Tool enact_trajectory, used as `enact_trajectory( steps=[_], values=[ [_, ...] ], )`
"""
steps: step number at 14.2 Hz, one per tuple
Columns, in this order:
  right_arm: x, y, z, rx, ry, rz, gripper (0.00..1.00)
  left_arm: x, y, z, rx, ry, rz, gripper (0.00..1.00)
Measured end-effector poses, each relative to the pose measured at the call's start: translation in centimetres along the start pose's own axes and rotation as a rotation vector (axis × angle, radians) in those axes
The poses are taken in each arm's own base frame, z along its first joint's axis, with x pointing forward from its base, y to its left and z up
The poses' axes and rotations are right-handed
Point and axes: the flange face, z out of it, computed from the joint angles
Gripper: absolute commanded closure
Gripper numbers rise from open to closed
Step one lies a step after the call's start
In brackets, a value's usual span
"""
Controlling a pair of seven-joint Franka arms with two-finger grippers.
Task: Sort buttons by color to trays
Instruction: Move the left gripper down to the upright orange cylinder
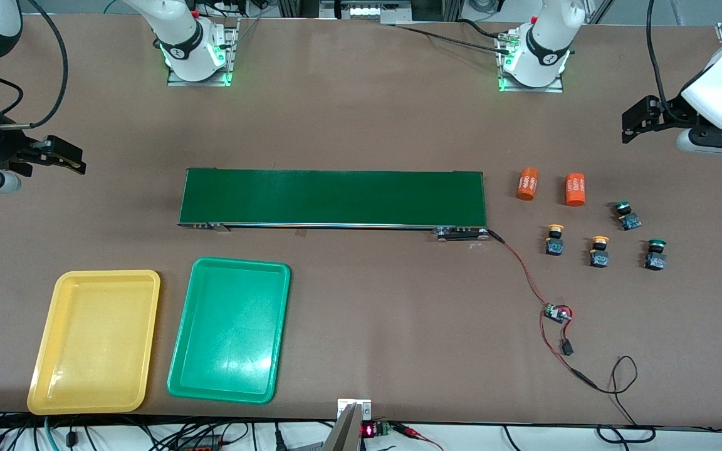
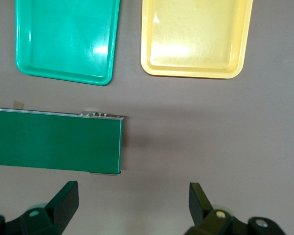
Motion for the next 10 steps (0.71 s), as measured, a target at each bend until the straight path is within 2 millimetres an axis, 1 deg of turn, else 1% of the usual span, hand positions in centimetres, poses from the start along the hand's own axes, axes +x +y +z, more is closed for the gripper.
enact_trajectory(
  steps=[6,10],
  values=[
    [0.02,0.00,0.04,0.000,-0.001,0.000,0.00,0.00,0.00,0.00,0.000,0.000,0.000,0.00],
    [0.22,-0.03,0.44,-0.001,-0.008,0.000,0.00,0.01,-0.01,0.03,0.000,-0.001,0.000,0.00]
  ],
)
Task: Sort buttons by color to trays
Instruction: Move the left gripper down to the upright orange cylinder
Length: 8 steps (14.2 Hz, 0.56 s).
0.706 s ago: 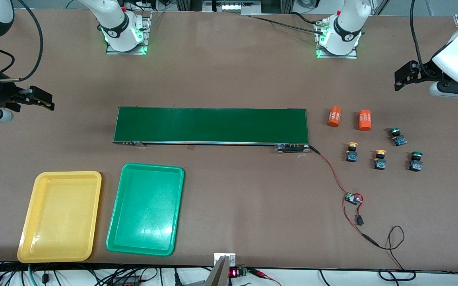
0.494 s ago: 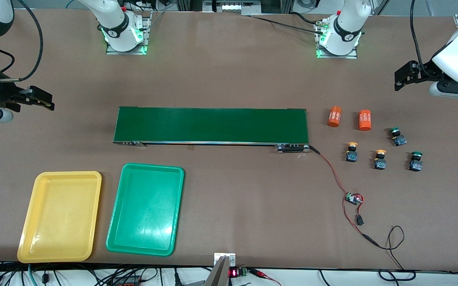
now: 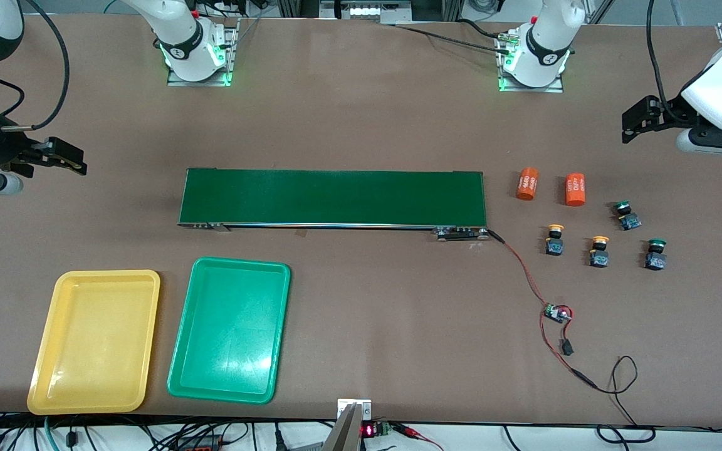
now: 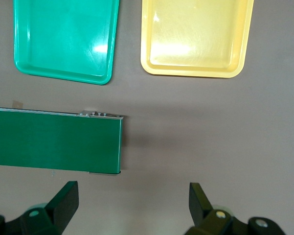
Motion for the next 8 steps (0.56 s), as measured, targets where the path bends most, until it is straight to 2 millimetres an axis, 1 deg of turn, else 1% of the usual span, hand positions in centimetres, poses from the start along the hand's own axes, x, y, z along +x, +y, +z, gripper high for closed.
enact_trajectory(
  steps=[1,2,6,8],
  values=[
    [0.1,0.0,0.2,0.000,-0.003,0.000,0.00,0.0,0.0,0.2,0.000,-0.012,0.000,0.00],
    [0.1,0.0,0.3,-0.001,-0.005,0.000,0.00,0.0,0.0,0.9,-0.002,-0.044,0.000,0.00],
    [0.2,0.0,0.4,-0.001,-0.007,0.000,0.00,1.6,0.0,4.8,-0.006,-0.151,-0.001,0.00],
    [0.2,0.0,0.4,-0.001,-0.006,0.000,0.00,2.6,-0.3,7.3,-0.009,-0.211,-0.004,0.00]
  ],
)
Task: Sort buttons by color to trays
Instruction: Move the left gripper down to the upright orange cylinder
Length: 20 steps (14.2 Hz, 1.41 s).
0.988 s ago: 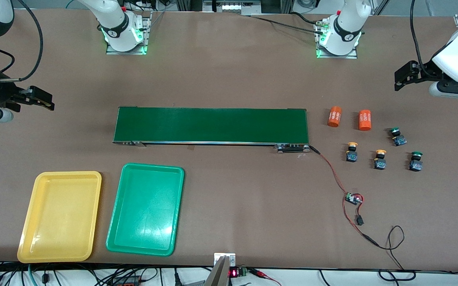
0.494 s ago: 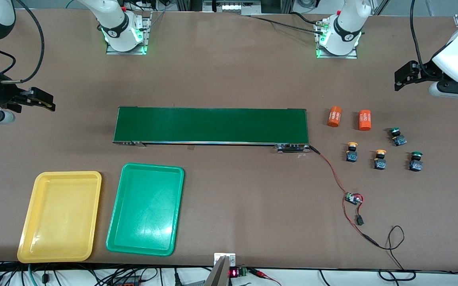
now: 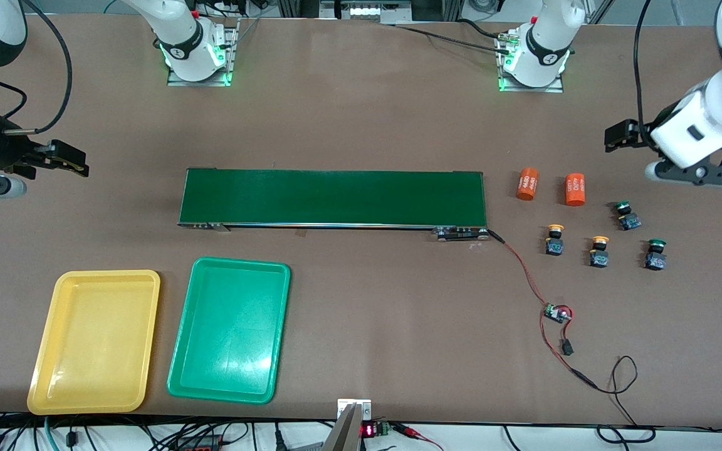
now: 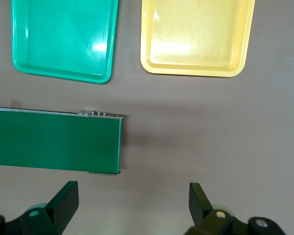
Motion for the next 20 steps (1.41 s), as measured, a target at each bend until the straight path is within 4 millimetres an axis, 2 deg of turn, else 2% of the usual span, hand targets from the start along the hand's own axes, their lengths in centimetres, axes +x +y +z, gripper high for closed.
enact_trajectory(
  steps=[5,8,11,14,16,18,20],
  values=[
    [0.0,0.0,0.1,0.000,-0.002,0.000,0.00,4.9,0.3,7.7,-0.003,-0.089,0.010,0.00],
    [0.1,0.0,0.1,0.000,-0.002,0.000,0.00,5.3,1.5,13.0,0.000,-0.074,0.032,0.00],
    [0.2,0.0,0.5,-0.001,-0.009,0.001,0.00,3.4,4.1,18.5,0.010,0.005,0.077,0.00],
    [0.5,0.0,1.0,-0.002,-0.019,0.001,0.00,0.5,4.4,24.5,0.012,0.039,0.089,0.00],
    [0.6,0.0,1.1,-0.002,-0.020,0.002,0.00,-0.7,4.5,28.0,0.011,0.077,0.105,0.00],
    [0.6,0.0,1.2,-0.002,-0.022,0.002,0.00,-1.6,4.9,30.5,0.010,0.126,0.120,0.00],
    [0.6,0.0,1.3,-0.002,-0.023,0.002,0.00,-2.1,5.4,32.2,0.010,0.157,0.134,0.00]
  ],
)
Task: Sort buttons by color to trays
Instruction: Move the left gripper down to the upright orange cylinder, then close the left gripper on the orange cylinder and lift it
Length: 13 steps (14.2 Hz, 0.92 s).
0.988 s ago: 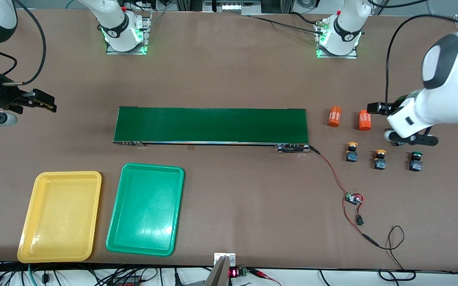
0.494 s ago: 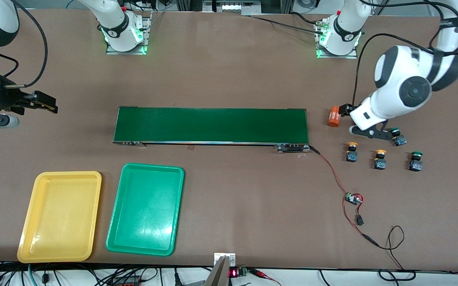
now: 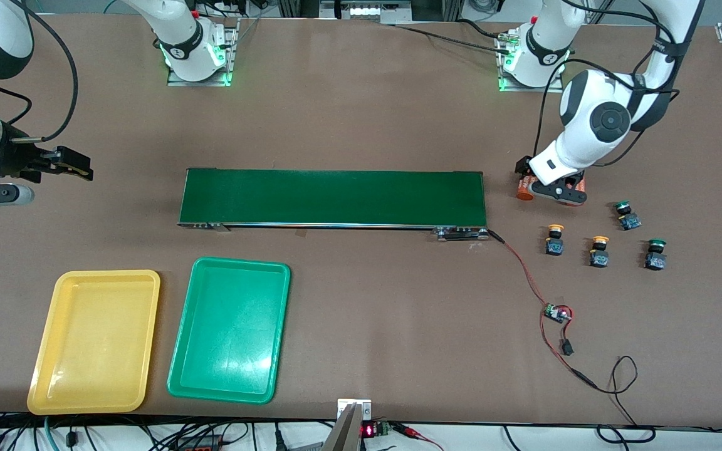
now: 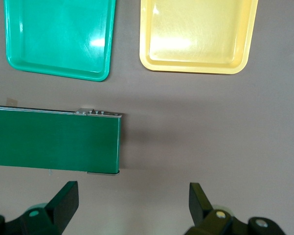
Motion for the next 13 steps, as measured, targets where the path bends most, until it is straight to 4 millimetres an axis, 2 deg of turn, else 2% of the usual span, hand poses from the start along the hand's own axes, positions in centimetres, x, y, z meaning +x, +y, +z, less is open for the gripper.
enact_trajectory(
  steps=[4,5,6,7,8,10,12,13],
  values=[
    [0.0,0.0,0.0,0.000,0.000,0.000,0.00,-0.2,0.2,3.8,-0.009,0.027,0.033,0.00],
    [0.0,0.0,0.0,0.000,0.000,0.000,0.00,-0.2,0.2,4.8,-0.012,0.028,0.040,0.06],
    [0.0,0.0,0.0,0.000,0.000,0.000,0.00,-0.2,0.2,5.5,-0.015,0.025,0.043,0.34],
    [0.0,0.0,0.0,0.000,0.000,0.000,0.00,-0.2,0.2,6.0,-0.017,0.019,0.044,0.55],
    [0.0,0.0,0.0,0.000,-0.001,0.000,0.00,-0.3,0.1,6.3,-0.019,0.010,0.045,0.65],
    [0.0,0.0,0.0,0.000,-0.002,0.000,0.00,-0.7,0.0,6.8,-0.023,-0.025,0.043,0.68],
    [0.0,0.0,0.1,0.000,-0.002,0.000,0.00,-0.8,-0.2,6.9,-0.024,-0.040,0.043,0.77],
    [0.0,0.0,0.1,0.000,-0.002,0.000,0.00,-0.6,-0.2,6.7,-0.024,-0.035,0.042,0.77]
  ],
)
